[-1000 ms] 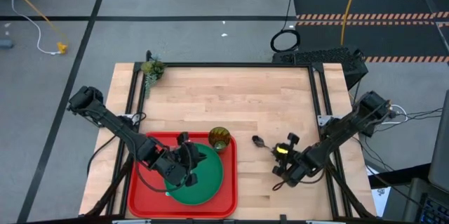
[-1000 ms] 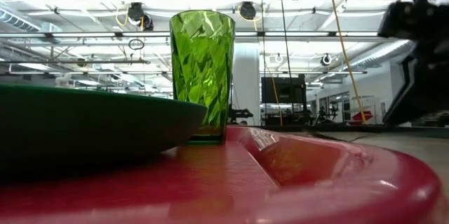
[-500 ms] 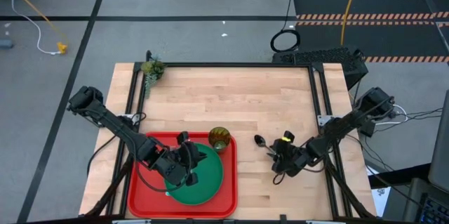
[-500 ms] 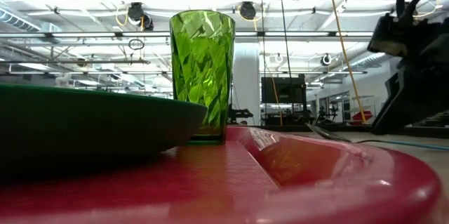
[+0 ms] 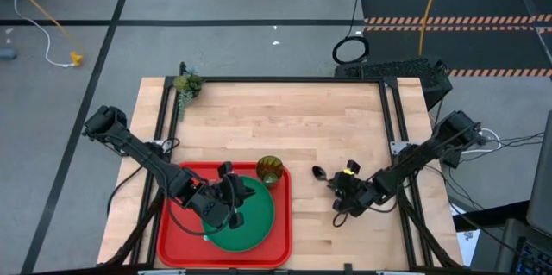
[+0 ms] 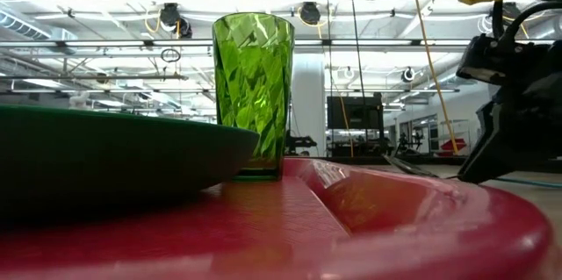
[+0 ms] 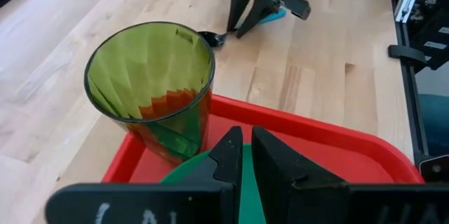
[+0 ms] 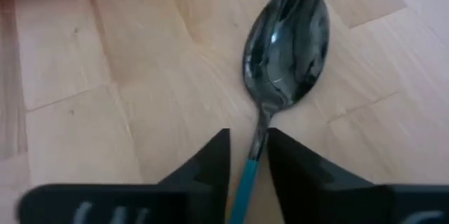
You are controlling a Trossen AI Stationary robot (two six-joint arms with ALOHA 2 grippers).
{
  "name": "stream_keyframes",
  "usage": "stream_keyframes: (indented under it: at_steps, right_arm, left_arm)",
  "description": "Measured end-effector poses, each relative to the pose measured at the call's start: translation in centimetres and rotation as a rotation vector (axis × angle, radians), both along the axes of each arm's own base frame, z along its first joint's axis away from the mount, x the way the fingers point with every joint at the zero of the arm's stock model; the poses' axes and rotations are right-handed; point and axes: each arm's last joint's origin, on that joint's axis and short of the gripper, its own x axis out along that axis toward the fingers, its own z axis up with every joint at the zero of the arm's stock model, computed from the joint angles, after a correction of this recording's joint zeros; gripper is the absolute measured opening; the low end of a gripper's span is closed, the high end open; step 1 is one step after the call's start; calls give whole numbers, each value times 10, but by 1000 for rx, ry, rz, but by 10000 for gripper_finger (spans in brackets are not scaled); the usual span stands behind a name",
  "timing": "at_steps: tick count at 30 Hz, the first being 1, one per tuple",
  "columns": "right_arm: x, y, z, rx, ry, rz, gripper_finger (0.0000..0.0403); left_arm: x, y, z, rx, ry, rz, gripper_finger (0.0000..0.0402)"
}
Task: Pick and place plate/cup/fork/spoon on tray
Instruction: Put the blue spoon on the red tray to the left of the purple fork
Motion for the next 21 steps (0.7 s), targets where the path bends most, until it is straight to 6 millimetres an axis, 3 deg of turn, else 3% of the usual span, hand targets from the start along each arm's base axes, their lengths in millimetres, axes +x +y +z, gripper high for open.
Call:
stream_keyframes:
  at_steps: [4, 8, 14, 21]
  right_arm:
    - [1, -2, 2, -19, -6, 3, 17]
    - [4, -8, 11, -35, -30, -2, 10]
    - [10, -22, 44, -120, -142, 14, 4]
    - [7, -42, 99, -242, -375, 36, 2]
  left_arm:
    - [0, 0, 0, 27, 5, -20, 35]
    - [1, 2, 0, 47, 5, -22, 35]
    - [5, 8, 0, 48, 4, 1, 35]
    - [12, 20, 0, 96, 16, 10, 35]
